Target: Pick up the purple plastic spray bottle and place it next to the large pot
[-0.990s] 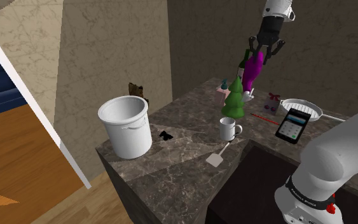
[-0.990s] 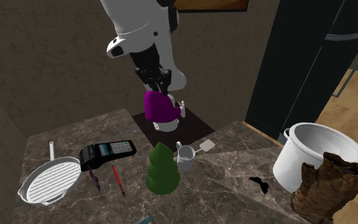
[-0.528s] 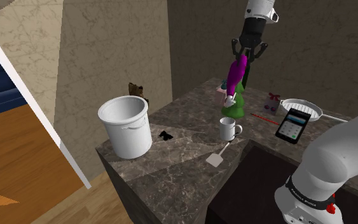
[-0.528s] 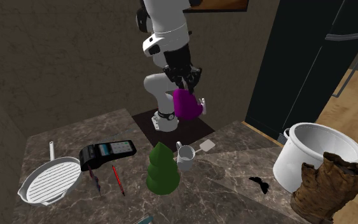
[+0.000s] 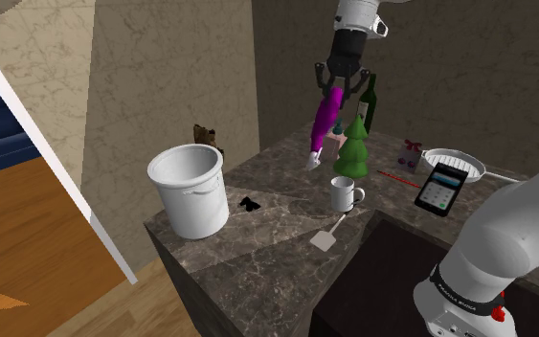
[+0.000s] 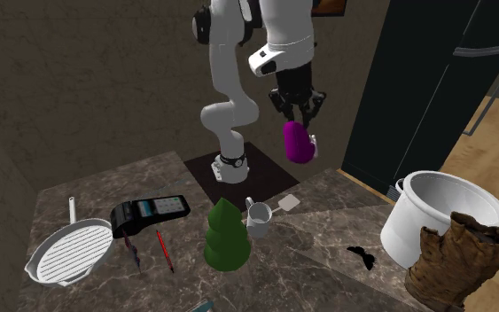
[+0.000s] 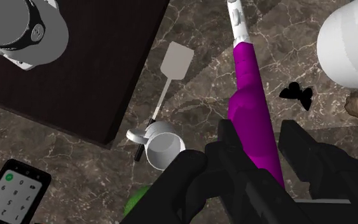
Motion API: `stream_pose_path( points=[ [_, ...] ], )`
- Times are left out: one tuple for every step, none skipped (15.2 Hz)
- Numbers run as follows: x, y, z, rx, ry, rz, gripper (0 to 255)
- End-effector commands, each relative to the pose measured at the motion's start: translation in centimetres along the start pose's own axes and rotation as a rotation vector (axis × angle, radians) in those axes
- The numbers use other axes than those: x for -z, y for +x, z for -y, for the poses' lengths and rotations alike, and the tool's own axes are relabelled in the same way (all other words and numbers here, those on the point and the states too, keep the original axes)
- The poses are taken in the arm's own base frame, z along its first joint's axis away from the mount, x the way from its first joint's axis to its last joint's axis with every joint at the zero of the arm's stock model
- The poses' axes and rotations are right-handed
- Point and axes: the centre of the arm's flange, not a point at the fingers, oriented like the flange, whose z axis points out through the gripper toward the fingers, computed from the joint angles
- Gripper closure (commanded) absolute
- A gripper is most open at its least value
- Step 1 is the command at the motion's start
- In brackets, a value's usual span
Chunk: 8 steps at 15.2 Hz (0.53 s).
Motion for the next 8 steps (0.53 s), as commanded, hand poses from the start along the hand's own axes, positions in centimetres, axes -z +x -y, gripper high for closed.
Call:
stream_pose_path(
  points=[
    [-0.7, -1.9, 2.1, -0.001, 0.001, 0.000, 255],
    [-1.0, -2.7, 3.0, -0.001, 0.001, 0.000, 255],
    [-1.4, -3.6, 4.0, -0.001, 0.001, 0.000, 255],
    [-1.7, -4.4, 5.0, -0.001, 0.001, 0.000, 255],
    [-2.1, -5.2, 5.9, -0.001, 0.001, 0.000, 255],
    [-2.4, -6.1, 6.9, -0.001, 0.001, 0.000, 255],
    [-2.8, -6.9, 7.9, -0.001, 0.001, 0.000, 255],
    [-3.1, -7.7, 8.8, -0.001, 0.001, 0.000, 255]
  ],
)
